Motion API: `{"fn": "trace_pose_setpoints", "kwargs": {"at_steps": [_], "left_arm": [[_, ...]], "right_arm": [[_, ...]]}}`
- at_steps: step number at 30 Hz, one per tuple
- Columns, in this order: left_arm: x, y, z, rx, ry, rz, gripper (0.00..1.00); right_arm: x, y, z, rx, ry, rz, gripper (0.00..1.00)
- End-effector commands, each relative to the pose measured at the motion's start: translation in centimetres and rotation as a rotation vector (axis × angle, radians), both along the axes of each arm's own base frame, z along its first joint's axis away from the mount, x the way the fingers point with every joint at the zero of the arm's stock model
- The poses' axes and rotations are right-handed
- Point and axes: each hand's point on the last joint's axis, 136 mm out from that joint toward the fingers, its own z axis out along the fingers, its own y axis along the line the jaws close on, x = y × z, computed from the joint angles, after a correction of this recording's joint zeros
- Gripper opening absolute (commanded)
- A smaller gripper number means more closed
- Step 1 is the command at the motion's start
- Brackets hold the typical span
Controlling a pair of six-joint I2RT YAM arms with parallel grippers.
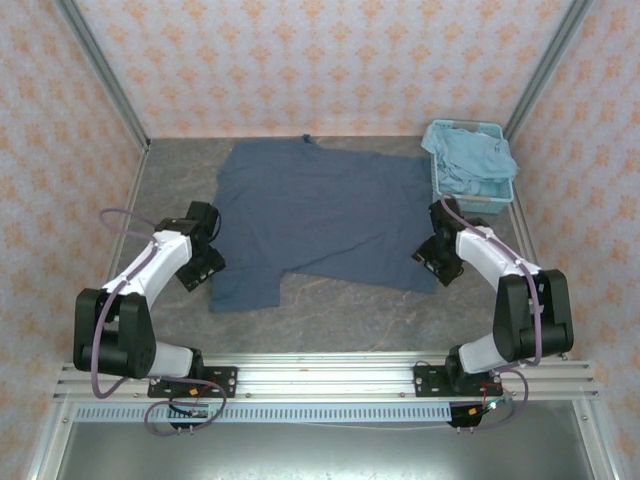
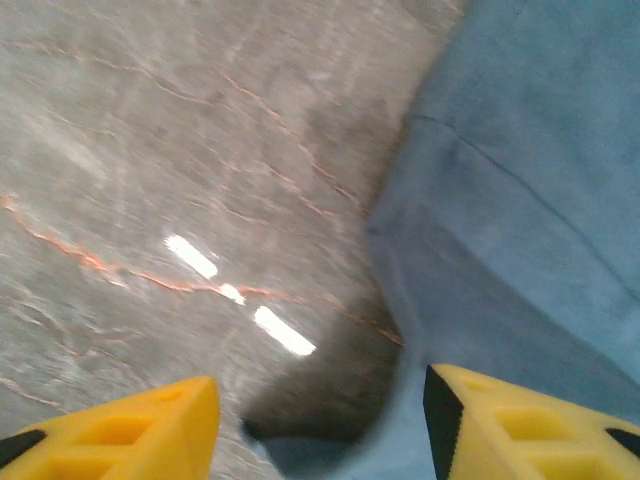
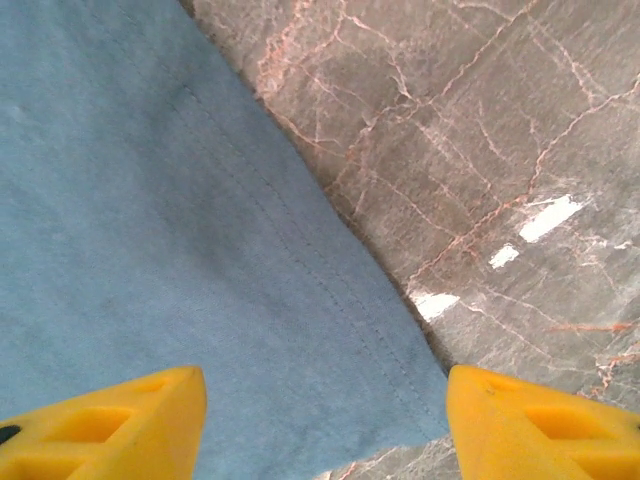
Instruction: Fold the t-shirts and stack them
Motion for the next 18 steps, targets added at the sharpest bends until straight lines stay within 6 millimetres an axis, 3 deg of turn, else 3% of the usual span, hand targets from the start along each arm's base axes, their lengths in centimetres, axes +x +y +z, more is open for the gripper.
{"fn": "trace_pose_setpoints", "kwargs": {"at_steps": [1,5,7,8,11,18], "left_arm": [[-1.9,1.8,2.1,0.116,0.009,-0.047,0.64],[-5.3,-1.2,0.7,-0.001,0.047,-0.033,0.68],[-6.0,-3.0,-0.3,-0.051,0.054,-0.036,0.7],[-5.9,-3.7,-0.6,-0.071,0.045,-0.027,0.76],[-5.2,-4.8,-1.6,-0.111,0.024,0.011,0.78],[-3.4,-4.8,-4.9,-0.075,0.086,-0.004,0.78]], "right_arm": [[-0.4,-0.7,2.3,-0.039,-0.024,0.019,0.65],[-0.9,-0.2,3.4,-0.011,-0.041,0.026,0.66],[-1.0,0.2,3.6,0.005,-0.044,0.033,0.66],[-1.0,0.4,3.7,0.008,-0.046,0.04,0.66],[-0.8,1.0,3.5,0.017,-0.047,0.057,0.67],[-1.0,1.3,2.9,0.026,-0.028,0.063,0.67]]}}
